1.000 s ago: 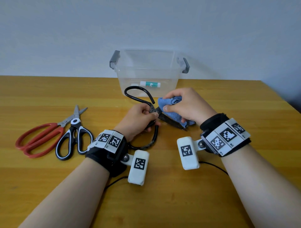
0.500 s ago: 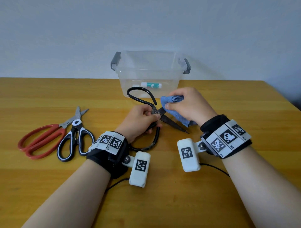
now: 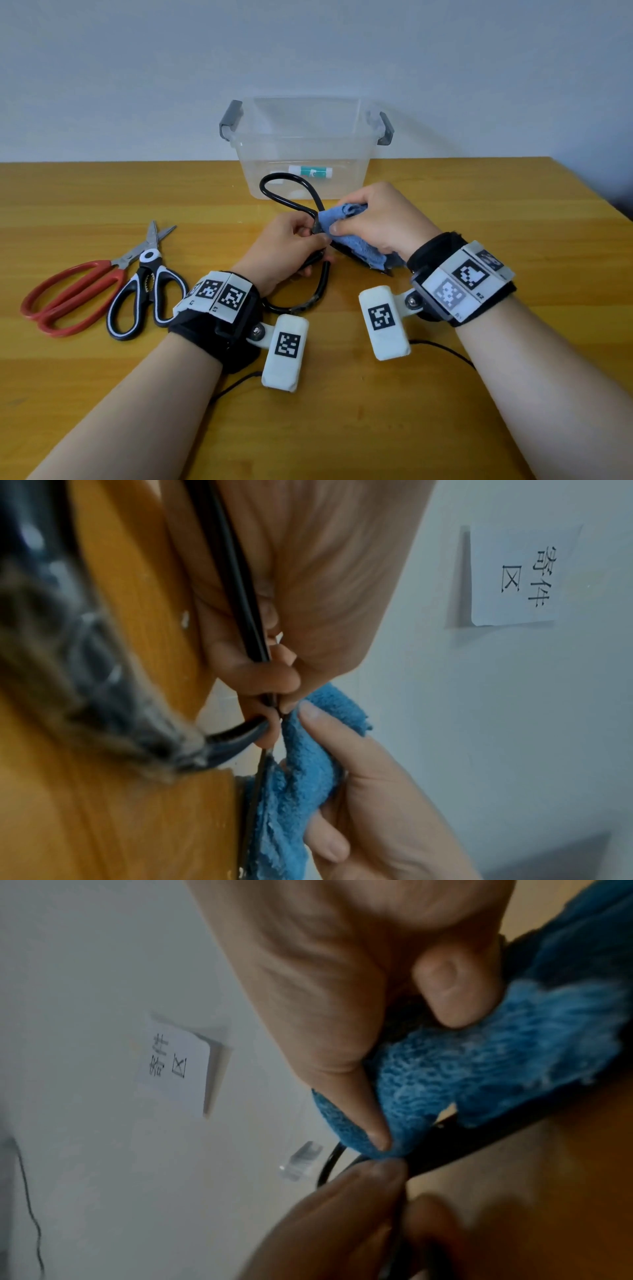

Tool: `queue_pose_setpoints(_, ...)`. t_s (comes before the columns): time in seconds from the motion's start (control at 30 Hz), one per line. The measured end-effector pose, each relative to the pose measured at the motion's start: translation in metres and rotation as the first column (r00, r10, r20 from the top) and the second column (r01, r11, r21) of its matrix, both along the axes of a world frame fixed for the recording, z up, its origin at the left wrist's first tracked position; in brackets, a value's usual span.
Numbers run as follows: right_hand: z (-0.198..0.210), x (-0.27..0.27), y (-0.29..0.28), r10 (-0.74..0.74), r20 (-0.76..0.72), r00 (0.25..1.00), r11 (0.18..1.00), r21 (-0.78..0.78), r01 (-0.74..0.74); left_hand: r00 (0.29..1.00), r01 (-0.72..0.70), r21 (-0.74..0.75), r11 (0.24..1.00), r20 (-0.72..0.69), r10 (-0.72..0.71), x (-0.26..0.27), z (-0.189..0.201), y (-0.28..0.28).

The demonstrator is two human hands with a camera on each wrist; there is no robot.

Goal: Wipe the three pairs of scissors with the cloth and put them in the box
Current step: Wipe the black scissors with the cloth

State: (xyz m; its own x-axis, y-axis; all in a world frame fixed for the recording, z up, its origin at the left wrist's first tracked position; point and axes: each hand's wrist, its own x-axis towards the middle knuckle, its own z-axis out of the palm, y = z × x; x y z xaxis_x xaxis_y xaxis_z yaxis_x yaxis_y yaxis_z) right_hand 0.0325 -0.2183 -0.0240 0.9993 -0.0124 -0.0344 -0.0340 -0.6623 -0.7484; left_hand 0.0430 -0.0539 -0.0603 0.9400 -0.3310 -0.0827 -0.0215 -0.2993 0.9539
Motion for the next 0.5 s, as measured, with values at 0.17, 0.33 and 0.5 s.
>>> queue_pose_setpoints(0.17,-0.005,0.006,-0.017,-0.163,0.102,0.981,0.983,-0.066,0.170,1.000,-0.007,0.024,1.000,-0.006,0.007,-0.002,0.003,-0.003)
queue_pose_setpoints(0.33,0.004,0.001,-0.007,-0.022,0.055,0.998,0.999,-0.035,0.024,1.000,-0.017,0.053,0.998,-0.011,0.017,-0.001,0.004,-0.004)
queue_pose_setpoints(0.5,-0.008,0.007,-0.013,-0.113,0.055,0.992,0.990,-0.078,0.118,1.000,0.007,0.073,0.997,0.012,-0.008,-0.004,0.005,-0.004)
